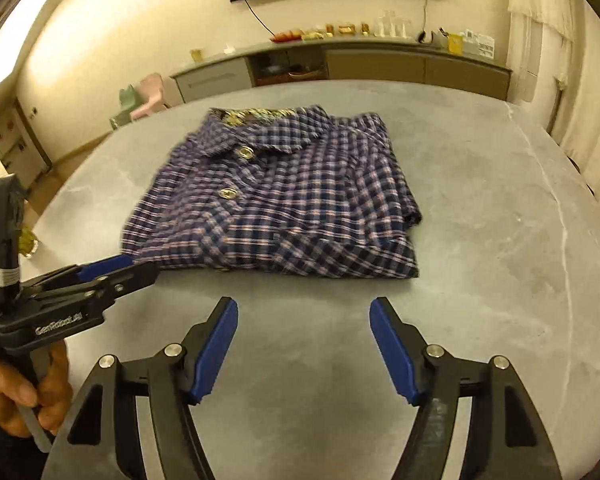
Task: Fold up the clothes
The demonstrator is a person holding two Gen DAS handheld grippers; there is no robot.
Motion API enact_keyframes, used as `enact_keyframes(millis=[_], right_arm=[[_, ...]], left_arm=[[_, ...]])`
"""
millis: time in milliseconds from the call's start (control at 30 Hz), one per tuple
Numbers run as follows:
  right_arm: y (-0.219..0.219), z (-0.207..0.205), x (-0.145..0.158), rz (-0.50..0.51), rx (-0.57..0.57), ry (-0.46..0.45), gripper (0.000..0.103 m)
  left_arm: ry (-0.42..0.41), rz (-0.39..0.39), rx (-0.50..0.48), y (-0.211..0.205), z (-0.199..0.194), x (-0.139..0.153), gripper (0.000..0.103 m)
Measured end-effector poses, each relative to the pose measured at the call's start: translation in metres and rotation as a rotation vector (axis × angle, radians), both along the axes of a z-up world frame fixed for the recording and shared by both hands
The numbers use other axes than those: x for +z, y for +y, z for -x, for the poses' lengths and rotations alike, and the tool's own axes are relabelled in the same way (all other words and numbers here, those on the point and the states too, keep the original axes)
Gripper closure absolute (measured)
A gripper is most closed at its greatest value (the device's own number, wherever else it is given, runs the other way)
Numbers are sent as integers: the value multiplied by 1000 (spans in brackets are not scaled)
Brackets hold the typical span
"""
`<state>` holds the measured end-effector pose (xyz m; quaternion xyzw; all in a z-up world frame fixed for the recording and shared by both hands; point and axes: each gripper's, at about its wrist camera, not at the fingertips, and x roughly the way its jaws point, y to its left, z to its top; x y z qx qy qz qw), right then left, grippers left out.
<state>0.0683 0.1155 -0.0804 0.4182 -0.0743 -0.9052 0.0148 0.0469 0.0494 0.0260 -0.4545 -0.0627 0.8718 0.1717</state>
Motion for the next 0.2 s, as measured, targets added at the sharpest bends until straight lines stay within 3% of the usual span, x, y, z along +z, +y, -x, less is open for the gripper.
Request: enact_keyframes(millis=[67,200], right_arm=[[-2,-12,7,-8,10,35,32],[-10,-19,7,-76,7,18,32]], left_arm=[[12,1,11,4,-4,5,47],[26,39,5,16,-1,2,47]])
